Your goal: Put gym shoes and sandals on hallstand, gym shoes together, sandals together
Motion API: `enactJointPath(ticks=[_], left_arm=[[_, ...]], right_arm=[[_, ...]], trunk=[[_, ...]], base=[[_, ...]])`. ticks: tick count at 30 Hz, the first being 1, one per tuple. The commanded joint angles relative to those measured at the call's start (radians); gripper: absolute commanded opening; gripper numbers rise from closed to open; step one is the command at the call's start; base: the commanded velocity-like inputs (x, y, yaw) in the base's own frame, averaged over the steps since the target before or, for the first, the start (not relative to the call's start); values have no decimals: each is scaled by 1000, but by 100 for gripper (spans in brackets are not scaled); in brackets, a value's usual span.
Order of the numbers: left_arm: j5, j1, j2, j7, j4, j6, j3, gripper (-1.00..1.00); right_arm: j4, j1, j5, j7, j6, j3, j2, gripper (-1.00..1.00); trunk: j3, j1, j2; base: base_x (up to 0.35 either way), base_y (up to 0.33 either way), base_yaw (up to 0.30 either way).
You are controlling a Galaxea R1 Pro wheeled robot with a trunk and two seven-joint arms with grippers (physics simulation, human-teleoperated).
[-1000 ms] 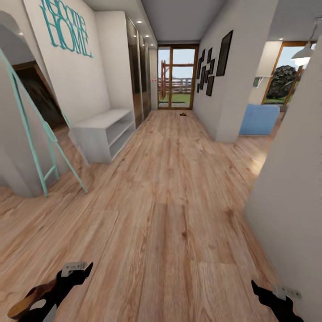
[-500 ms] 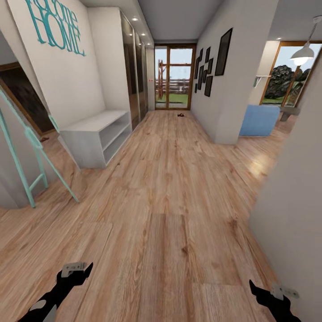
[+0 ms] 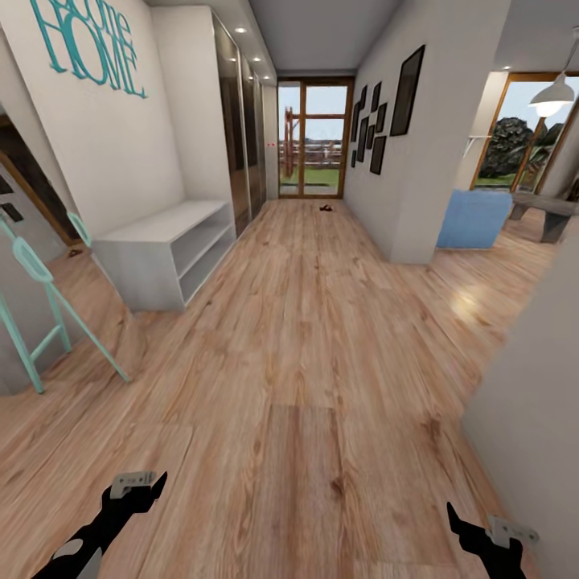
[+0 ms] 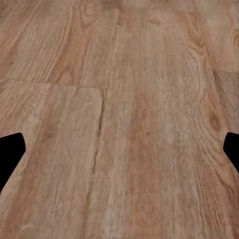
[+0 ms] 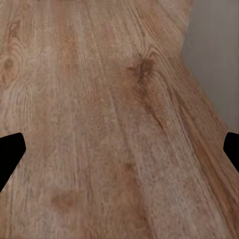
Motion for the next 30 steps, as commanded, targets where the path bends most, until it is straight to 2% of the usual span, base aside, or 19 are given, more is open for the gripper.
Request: enactJointPath(ticks=[1, 30], left_arm=[[-10, -1, 0, -4, 1, -4, 9, 100], [-10, -1, 0, -4, 0, -4, 9, 100]], right_arm=[[1, 0, -10, 7, -4, 4, 1, 100], [3, 1, -10, 8, -11, 4, 2, 100]], trunk=[[-1, 0, 0], [-1, 0, 0]], base=[[339, 0, 0], [339, 0, 0]])
